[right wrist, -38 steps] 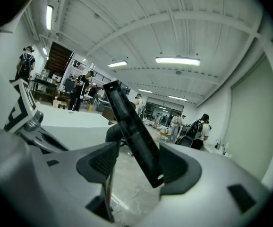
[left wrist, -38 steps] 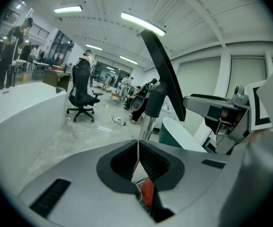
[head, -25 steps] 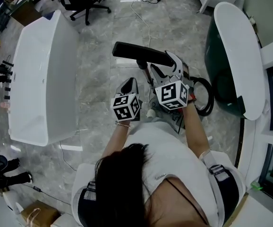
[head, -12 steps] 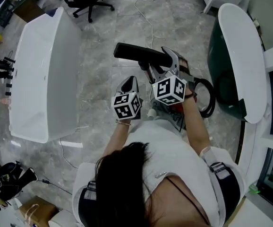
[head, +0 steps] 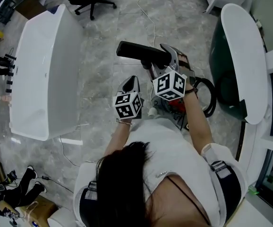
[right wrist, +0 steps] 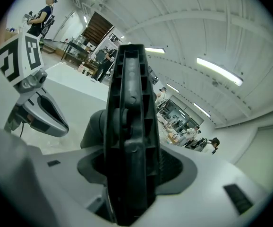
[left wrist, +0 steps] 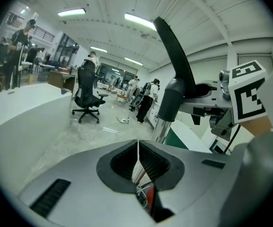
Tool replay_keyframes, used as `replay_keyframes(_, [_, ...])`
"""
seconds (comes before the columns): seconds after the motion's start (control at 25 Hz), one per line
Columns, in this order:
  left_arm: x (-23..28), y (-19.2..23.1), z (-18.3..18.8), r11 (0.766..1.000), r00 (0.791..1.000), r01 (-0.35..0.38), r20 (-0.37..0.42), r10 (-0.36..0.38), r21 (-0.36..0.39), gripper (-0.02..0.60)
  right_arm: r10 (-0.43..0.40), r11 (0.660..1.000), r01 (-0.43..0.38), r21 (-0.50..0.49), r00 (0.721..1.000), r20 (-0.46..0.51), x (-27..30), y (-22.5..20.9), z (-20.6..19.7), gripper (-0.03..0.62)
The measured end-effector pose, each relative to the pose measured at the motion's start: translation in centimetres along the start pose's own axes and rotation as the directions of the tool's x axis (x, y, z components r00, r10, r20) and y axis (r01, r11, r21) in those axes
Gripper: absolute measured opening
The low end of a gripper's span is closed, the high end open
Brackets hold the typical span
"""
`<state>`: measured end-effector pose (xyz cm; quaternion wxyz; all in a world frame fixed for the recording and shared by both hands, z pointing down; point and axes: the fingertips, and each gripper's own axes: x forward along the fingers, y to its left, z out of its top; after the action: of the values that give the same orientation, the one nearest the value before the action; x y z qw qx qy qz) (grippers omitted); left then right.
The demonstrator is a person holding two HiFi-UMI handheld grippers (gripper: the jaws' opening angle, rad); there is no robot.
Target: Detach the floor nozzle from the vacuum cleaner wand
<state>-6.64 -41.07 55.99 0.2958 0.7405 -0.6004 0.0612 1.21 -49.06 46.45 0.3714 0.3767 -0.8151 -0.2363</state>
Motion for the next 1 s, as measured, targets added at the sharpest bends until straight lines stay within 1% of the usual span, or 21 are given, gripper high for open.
replay_keyframes(0.08, [0.1, -0.2, 0.1, 1.0, 1.0, 0.01, 0.002, -0.01, 0.002, 0.011, 0.0, 1.0, 0.0, -0.009, 1.0, 0.0, 0.1, 0.1, 0.1, 0.224])
replay_keyframes(0.6, [0.8, -1.1, 0.6, 0.997, 0.997, 0.068, 0.025, -0.069, 0.03, 0.012, 0.023, 1.0, -0.023, -0.021, 1.0, 0.005, 0.7, 0.1, 0.3, 0.218])
replay_keyframes(0.88, [1.3, -1.8, 0.9, 0.989, 0.988, 0.142, 0.059, -0.144, 0.037, 0.012, 0.04, 0.999, -0.04, -0.016, 0.999, 0.001, 0.8, 0.1, 0.1, 0.218])
replay_keyframes(1.0, [1.7, -2.1, 1.2, 0.983, 0.982, 0.174, 0.06, -0.177, 0.051, 0.014, 0.041, 0.999, -0.041, -0.016, 0.999, 0.001, 0.8, 0.0, 0.2, 0.218])
